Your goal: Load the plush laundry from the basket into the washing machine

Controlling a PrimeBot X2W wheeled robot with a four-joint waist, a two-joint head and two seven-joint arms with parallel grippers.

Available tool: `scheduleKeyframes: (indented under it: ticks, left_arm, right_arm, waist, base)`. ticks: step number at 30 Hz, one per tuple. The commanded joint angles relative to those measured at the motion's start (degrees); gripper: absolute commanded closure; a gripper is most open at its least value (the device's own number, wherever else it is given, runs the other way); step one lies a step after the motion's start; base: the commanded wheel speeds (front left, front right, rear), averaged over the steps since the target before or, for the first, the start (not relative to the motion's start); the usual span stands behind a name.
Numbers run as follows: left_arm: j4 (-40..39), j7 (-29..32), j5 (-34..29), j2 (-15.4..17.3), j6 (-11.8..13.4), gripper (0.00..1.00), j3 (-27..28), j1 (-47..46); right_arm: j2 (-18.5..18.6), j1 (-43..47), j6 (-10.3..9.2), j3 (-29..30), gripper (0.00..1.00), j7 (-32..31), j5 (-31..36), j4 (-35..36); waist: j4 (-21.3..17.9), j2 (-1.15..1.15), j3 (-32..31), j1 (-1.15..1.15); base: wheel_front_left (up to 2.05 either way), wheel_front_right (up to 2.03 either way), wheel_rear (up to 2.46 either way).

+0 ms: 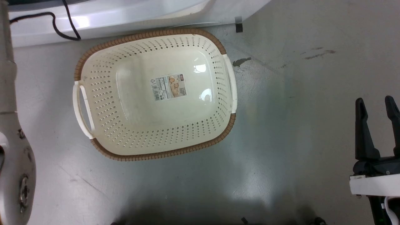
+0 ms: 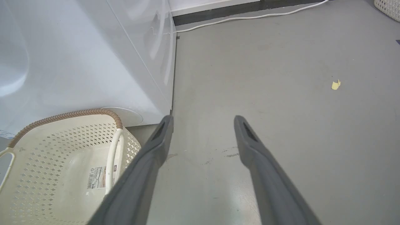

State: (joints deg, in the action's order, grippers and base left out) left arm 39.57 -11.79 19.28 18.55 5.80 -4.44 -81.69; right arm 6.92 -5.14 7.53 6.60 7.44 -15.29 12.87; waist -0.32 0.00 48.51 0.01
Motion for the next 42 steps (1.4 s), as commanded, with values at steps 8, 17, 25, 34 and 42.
scheduleKeyframes:
  ticks: [8,17,25,34,42]
  left_arm:
    - [2.5,-0.3,1.3,0.4,-0.1,0.00,0.7,-3.3]
    - [5.6,-1.4,2.2,-0.4,-1.4,0.00,0.2,-3.5]
    - [9.1,-2.8,3.1,-3.3,-3.9,0.00,-0.7,0.1]
    - [9.2,-3.2,2.5,-6.5,-5.6,0.00,-1.1,8.2]
    - [4.3,-3.2,0.0,-9.5,-5.5,0.00,-1.0,19.1]
  right_arm:
    - [0.2,0.0,-0.04,0.4,0.00,0.4,-0.5,0.7]
    - [0.2,-0.4,-0.04,0.5,0.00,0.2,0.0,0.8]
    - [0.8,-1.3,-0.04,0.0,0.00,0.2,-0.1,-0.2]
    - [1.2,-2.4,-0.04,-0.9,0.00,-0.7,0.0,-2.6]
    - [0.7,-2.9,-0.04,-2.0,0.00,-0.9,0.2,-6.0]
  waist:
    - [-0.3,0.00,0.8,-0.01]
    - [0.7,0.00,-0.1,-0.01]
    - [2.6,0.00,-4.2,-0.01]
    - [4.6,0.00,-11.6,-0.01]
    - [5.9,0.00,-18.9,-0.01]
  base:
    - [0.00,0.00,0.00]
    - [0.00,0.00,0.00]
    - [0.00,0.00,0.00]
    - [0.00,0.00,0.00]
    - [0.00,0.00,0.00]
